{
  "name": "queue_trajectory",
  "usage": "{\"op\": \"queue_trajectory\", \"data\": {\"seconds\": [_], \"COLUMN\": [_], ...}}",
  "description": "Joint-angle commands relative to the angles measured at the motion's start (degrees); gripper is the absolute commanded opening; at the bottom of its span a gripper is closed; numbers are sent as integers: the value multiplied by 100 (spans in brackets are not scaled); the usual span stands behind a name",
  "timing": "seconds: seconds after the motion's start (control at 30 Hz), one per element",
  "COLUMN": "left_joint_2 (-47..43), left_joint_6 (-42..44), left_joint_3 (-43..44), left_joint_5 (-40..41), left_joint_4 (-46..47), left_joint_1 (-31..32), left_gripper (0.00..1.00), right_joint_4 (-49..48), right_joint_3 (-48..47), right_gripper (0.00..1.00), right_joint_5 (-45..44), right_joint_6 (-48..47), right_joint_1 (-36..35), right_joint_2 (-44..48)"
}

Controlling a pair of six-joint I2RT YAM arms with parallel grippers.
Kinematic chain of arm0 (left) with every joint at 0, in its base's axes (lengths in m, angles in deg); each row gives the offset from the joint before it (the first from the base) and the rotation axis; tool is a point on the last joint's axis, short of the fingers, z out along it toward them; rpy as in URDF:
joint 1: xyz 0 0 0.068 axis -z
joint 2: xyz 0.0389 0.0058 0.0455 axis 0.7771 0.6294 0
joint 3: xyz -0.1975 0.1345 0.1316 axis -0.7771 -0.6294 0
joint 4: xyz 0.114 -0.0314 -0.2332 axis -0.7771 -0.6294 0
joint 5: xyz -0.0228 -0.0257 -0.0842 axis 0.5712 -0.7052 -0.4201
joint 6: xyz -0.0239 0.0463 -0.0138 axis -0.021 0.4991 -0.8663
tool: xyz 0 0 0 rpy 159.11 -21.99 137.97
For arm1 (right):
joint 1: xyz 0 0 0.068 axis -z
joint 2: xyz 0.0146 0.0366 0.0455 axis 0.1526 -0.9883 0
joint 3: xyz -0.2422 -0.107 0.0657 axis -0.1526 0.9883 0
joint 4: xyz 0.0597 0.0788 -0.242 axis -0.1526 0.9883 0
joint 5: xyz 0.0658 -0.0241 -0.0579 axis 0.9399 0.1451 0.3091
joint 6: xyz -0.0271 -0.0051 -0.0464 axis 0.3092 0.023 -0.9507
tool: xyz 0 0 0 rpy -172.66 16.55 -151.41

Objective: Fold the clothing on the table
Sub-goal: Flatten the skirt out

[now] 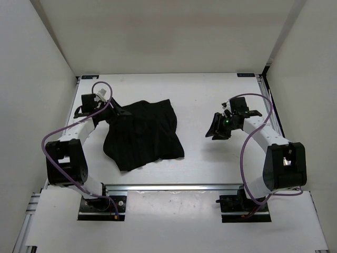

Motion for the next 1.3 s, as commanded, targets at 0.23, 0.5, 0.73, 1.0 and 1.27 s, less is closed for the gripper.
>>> {"op": "queue_trajectory", "data": {"seconds": [0.23,0.5,0.73,1.0,1.27], "left_joint_2": [642,1336,1715,2075,2251], "left_joint_6": [-87,351,835,1108,1134], "left_joint_3": [1016,1473,2141,2265,2160], "left_joint_5": [1514,2427,3632,4187,4126], "left_joint_4": [-17,-131,-834,-967,-782], "left_joint_1": [-633,-254,-17,194,246], "left_gripper": [59,62,62,60,54], "right_joint_4": [29,276,240,310,328], "right_joint_3": [-270,-192,46,-164,-270], "right_gripper": [49,49,49,48,48], "right_joint_5": [117,-51,-138,-182,-217], "right_joint_6": [-75,4,250,373,356], "right_joint_1": [-120,-182,-129,-288,-340], "right_joint_2": [-53,114,325,115,0]}}
